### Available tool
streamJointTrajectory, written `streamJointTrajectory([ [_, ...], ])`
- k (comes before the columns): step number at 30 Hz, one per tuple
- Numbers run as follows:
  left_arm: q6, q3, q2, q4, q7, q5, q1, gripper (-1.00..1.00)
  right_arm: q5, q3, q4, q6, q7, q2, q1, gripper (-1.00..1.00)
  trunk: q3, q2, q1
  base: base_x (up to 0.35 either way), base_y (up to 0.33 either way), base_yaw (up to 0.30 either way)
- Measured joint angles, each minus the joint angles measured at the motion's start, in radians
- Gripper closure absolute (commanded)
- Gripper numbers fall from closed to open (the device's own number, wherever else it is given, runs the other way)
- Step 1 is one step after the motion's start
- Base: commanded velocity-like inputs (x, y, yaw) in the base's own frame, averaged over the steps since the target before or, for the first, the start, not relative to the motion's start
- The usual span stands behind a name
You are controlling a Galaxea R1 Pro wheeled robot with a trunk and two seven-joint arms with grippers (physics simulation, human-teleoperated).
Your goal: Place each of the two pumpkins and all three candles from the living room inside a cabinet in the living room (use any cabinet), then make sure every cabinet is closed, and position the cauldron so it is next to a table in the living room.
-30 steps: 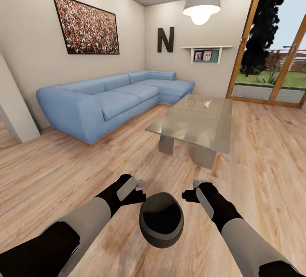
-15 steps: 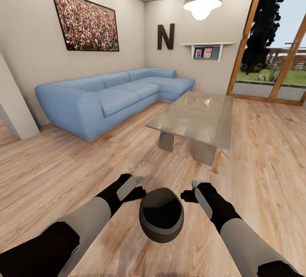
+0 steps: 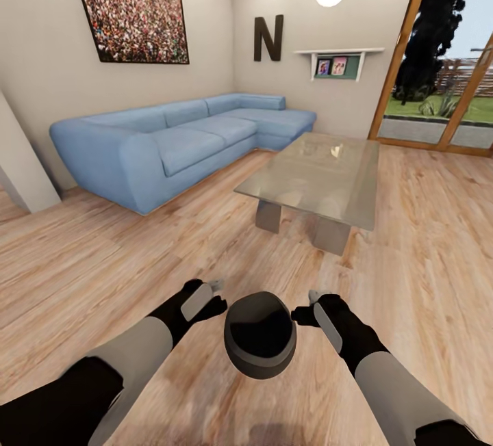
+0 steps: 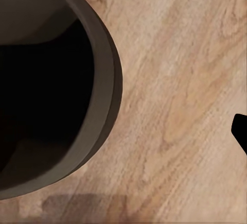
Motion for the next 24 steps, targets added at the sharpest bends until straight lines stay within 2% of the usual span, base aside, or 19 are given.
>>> streamJointTrajectory([
  [15,-0.035,0.001,-0.001,-0.007,-0.009,0.006,0.0,-1.0,0.002,0.001,-0.002,-0.003,0.003,-0.001,0.0,-1.0,-0.058,-0.004,0.007,0.0,0.0,0.0],
  [24,-0.039,-0.001,0.0,-0.001,-0.015,0.004,0.0,-1.0,0.003,0.001,-0.003,-0.003,0.002,0.0,0.0,-1.0,-0.058,-0.004,0.007,0.0,0.0,0.0],
])
